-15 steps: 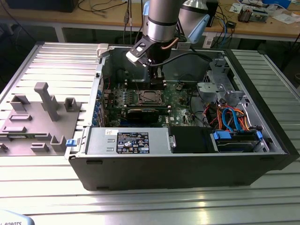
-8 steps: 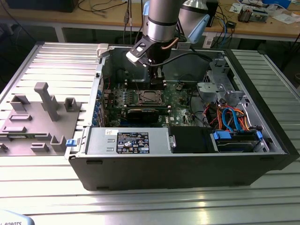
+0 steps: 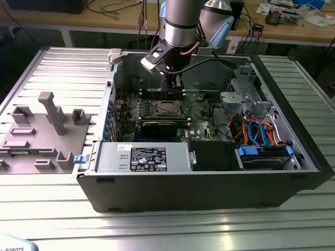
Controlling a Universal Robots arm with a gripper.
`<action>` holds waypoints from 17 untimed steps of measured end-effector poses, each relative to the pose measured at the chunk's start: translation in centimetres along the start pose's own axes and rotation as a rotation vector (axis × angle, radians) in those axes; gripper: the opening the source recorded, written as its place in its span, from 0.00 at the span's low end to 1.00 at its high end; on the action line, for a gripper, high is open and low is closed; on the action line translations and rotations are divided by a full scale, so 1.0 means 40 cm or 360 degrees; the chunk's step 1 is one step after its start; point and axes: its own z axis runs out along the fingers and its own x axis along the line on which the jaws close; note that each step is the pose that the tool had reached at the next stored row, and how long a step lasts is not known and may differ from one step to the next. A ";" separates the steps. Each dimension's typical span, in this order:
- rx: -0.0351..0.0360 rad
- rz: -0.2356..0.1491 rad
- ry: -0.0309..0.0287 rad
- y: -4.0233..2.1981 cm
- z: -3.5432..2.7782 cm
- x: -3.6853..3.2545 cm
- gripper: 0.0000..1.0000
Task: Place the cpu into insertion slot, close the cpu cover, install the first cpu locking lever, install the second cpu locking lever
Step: 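Install the first cpu locking lever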
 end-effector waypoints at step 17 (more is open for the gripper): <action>0.0000 -0.0024 -0.00011 0.000 0.000 0.000 0.11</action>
